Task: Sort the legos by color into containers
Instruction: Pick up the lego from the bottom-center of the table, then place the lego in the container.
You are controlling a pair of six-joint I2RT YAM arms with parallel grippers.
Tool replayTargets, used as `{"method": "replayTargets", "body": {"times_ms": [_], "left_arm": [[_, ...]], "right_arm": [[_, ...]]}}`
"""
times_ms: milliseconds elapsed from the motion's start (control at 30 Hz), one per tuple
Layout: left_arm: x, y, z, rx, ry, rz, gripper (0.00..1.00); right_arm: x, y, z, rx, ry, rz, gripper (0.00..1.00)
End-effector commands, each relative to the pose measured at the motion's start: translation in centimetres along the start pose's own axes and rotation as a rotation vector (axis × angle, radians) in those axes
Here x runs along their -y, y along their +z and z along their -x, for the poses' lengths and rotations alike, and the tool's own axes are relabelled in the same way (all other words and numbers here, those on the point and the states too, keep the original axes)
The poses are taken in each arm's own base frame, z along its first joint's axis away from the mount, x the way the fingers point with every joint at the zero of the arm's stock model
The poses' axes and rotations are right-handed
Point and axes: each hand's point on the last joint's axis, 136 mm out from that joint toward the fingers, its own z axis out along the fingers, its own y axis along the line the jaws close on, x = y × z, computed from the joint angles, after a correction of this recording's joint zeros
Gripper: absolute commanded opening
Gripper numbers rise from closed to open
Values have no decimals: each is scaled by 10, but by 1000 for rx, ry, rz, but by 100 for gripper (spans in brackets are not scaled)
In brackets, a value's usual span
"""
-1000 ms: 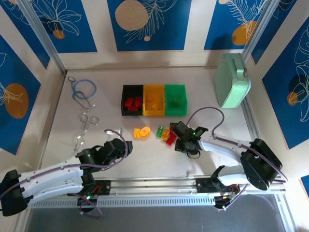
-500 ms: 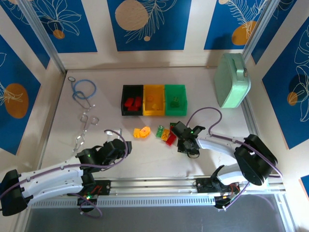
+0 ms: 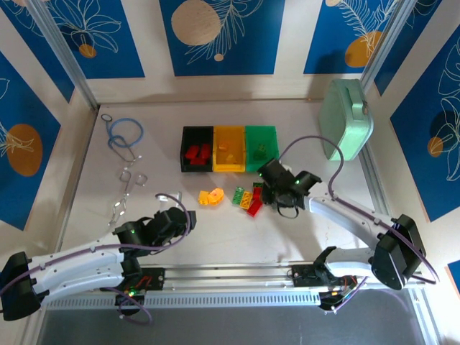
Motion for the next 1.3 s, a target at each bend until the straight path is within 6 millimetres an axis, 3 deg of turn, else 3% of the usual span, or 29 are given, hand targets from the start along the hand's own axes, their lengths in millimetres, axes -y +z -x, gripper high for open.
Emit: {"method": "replayTargets", "body": {"times_ms": [0,167,333,500,700,767,800,833,933,1067,1267], "left_arm": [[-3,1,-8,-6,-7,7,62],[-3,1,-18,-17,-4,5,62],[-5,-3,-24,-18,4,11,61],[-8,-7,-25,-8,2,6,61],[-11,-12,-25,-1,-4,2,61],[-12,-13,-25,0,-6,0,61],[-12,-14,-26,-2,-7,-1,61],[-12,-14,-26,-3,-5,-2,61],[-13,-15,-26,-3,-1,2,61],[-11,-15,-25,4,1,1,61],[-6,-11,-26,-6,21,-3,61]], "right_arm": [[-2,-7,34,25,-47,9,34],[-17,-2,95,29,-57,58,33],[-25,17,147,1,-69,46,33],[-40,46,178,-49,-95,39,33],[-50,75,195,-97,-116,0,34],[-52,79,197,-102,-120,-5,43],[-54,80,199,-106,-122,-9,57],[-56,79,199,-105,-134,-14,64],[-61,64,205,-52,-182,-59,73],[-73,25,207,24,-221,-54,73],[-97,-56,190,193,-278,62,73]]}}
